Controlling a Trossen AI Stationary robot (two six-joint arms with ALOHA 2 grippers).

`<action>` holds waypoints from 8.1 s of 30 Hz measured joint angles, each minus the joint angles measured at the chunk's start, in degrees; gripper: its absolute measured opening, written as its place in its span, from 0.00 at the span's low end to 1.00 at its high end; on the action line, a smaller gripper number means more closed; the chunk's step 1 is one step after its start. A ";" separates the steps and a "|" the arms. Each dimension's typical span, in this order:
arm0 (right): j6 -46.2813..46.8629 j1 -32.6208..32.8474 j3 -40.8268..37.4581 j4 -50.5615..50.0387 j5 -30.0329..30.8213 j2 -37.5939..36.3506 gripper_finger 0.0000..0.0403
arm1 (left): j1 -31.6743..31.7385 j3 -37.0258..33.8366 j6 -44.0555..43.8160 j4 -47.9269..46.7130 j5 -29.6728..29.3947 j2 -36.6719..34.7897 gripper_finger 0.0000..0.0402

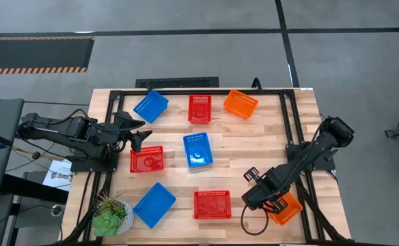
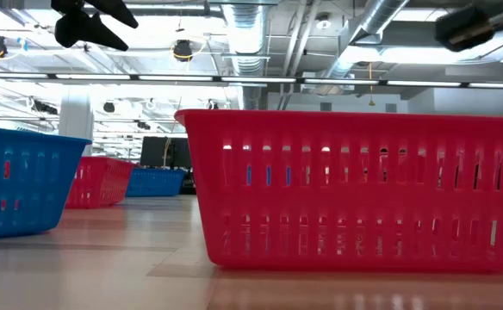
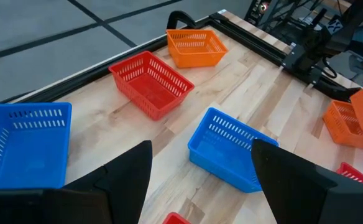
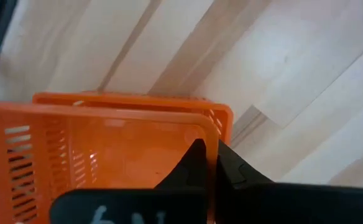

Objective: Stack baskets by color
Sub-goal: Stack the middle orange bin into the bottom orange bin, then move the stacked orange bins to the middle right of the table, then stack the bottom blue bin into the right blue bin

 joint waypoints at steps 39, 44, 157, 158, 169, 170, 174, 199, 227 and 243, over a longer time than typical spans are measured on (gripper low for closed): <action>6.64 -8.06 -4.76 7.49 0.50 0.00 0.46 | 0.00 0.00 1.01 0.00 0.31 -0.02 0.65; 21.75 -10.90 0.45 0.69 -0.70 -1.30 0.53 | -0.01 0.00 1.16 0.00 0.82 -0.01 0.65; 31.52 -23.93 43.47 41.44 1.53 42.68 0.42 | -0.02 0.02 -9.75 -0.09 12.03 -0.15 0.65; 31.53 -23.58 44.01 40.99 1.53 43.26 0.42 | -0.02 0.02 -9.75 -0.13 12.00 -0.15 0.65; 32.84 -21.44 45.09 41.00 3.18 44.30 0.42 | -0.02 0.02 -9.75 -0.10 11.50 -0.15 0.65; 32.73 -21.45 45.09 41.15 3.35 44.30 0.42 | -0.02 0.02 -9.78 -0.07 11.49 -0.17 0.65; 32.56 -21.44 45.09 41.08 3.51 44.30 0.42 | -0.02 0.02 -10.82 -0.07 11.43 -0.17 0.65; 32.87 -20.96 45.07 43.37 7.67 47.87 0.32 | -0.02 0.02 -11.41 0.07 9.22 -0.15 0.65; -10.40 -48.45 43.64 9.26 -6.16 17.71 0.01 | -0.02 0.02 -7.50 -0.02 8.94 -0.15 0.65; -14.04 -57.72 25.66 26.19 -26.97 18.08 0.01 | -0.02 0.02 -4.75 -0.36 6.79 -0.14 0.65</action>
